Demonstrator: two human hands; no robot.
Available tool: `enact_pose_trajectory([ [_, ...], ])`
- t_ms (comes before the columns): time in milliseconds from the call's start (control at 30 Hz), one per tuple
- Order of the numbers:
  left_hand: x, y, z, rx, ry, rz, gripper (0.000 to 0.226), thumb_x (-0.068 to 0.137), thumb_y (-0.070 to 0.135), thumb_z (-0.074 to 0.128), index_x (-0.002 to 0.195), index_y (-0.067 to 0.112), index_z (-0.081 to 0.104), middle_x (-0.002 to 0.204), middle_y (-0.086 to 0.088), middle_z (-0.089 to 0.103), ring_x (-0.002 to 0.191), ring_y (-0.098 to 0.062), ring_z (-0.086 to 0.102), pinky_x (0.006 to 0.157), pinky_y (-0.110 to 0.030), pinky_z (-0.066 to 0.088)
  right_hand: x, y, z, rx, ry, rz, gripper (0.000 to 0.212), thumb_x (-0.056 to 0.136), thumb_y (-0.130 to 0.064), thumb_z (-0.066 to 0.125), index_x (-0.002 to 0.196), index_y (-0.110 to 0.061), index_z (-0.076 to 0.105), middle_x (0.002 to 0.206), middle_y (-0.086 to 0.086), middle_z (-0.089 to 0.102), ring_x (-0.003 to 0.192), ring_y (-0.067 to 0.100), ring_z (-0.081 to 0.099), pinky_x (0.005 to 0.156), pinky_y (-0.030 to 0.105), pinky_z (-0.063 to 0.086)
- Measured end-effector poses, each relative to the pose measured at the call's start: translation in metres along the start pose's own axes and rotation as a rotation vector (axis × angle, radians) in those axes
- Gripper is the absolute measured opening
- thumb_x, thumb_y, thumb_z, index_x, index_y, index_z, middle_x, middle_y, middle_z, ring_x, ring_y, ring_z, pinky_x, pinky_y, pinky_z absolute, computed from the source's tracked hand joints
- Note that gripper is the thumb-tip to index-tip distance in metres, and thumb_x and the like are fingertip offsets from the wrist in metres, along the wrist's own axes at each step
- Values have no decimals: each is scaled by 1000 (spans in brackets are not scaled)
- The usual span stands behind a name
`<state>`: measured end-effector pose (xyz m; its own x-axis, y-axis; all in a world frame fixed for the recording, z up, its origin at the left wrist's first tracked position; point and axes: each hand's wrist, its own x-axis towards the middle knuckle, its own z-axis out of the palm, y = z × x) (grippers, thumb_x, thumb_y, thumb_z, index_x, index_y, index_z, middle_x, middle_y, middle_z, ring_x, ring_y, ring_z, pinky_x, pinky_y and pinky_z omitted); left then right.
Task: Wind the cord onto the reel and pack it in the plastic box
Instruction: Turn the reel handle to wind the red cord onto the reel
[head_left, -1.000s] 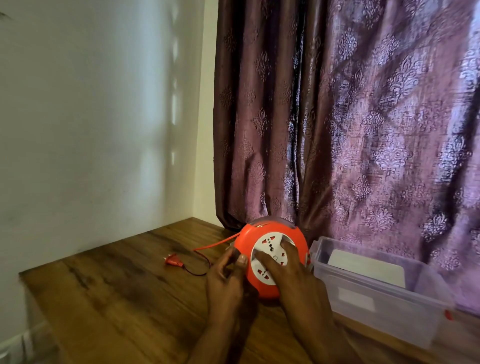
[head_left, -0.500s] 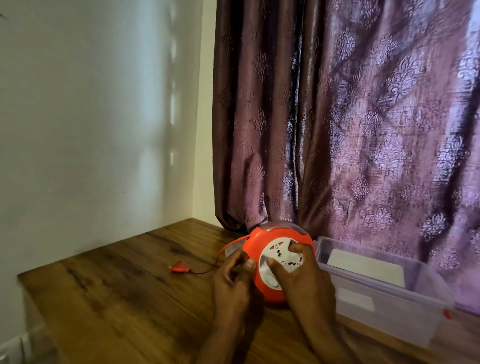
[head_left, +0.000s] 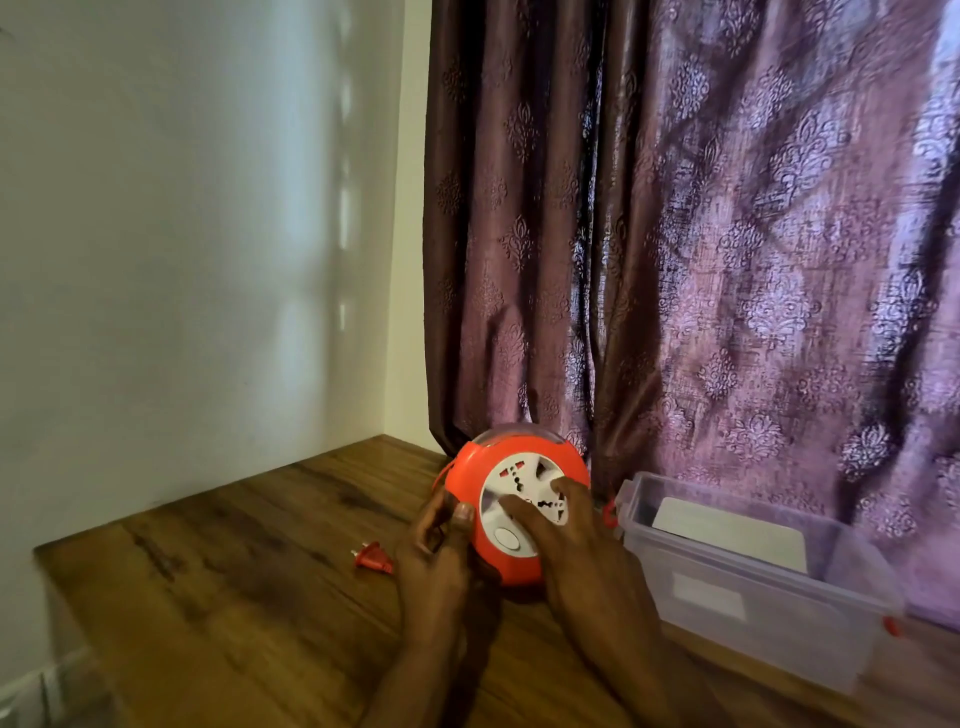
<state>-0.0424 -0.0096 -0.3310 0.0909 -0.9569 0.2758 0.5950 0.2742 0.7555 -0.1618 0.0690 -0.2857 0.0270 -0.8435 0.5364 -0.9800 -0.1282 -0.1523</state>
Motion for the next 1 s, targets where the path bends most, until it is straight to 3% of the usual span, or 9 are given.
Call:
enact_pose_trajectory([
  [67,-1,0,1,5,0,3,27,72,49,75,99,50,79,105,9,83,95,-25,82,84,-60,65,0,2,0,-38,-5,-65,85,92,-28,56,127,-73,-6,158,-13,-6,144,24,17,111,42,32],
  [167,-2,-1,1,56,-18,20,25,72,52,74,95,58,77,101,18,82,97,-26,81,86,-57,65,2,4,-3,-67,-37,-50,84,92,-21,55,132,-69,-1,159,-11,-11,146,27,16,111,45,32],
  [300,-3,-3,3,76,-46,25,25,71,54,74,96,59,77,101,20,82,92,-14,81,86,-59,64,1,6,-4,-100,-58,-22,76,94,-31,54,136,-64,0,160,-6,-8,145,30,17,112,48,32],
  [433,-4,-4,4,68,-58,24,36,67,61,77,102,56,77,105,17,82,94,-15,81,85,-59,65,1,5,-4,-98,-32,12,74,91,-39,57,136,-62,4,158,-5,-2,140,31,29,108,45,38],
  [667,-5,-8,4,72,-50,7,46,71,61,82,114,45,77,122,2,79,116,-33,74,93,-60,61,1,6,0,-35,61,154,62,93,-53,42,136,-61,-2,143,-2,31,122,27,50,91,41,52],
  [867,-5,-11,6,55,-92,-2,39,76,52,85,113,40,78,118,-2,81,113,-33,76,95,-62,60,1,3,0,65,141,288,65,82,-67,51,138,-55,21,134,-7,50,118,23,53,90,39,50],
  [1000,-6,-14,5,74,-100,-8,45,71,61,83,113,46,77,118,2,81,113,-30,76,92,-58,63,1,-2,-1,213,183,386,64,76,-69,58,132,-54,33,121,-5,63,111,25,58,88,39,50],
])
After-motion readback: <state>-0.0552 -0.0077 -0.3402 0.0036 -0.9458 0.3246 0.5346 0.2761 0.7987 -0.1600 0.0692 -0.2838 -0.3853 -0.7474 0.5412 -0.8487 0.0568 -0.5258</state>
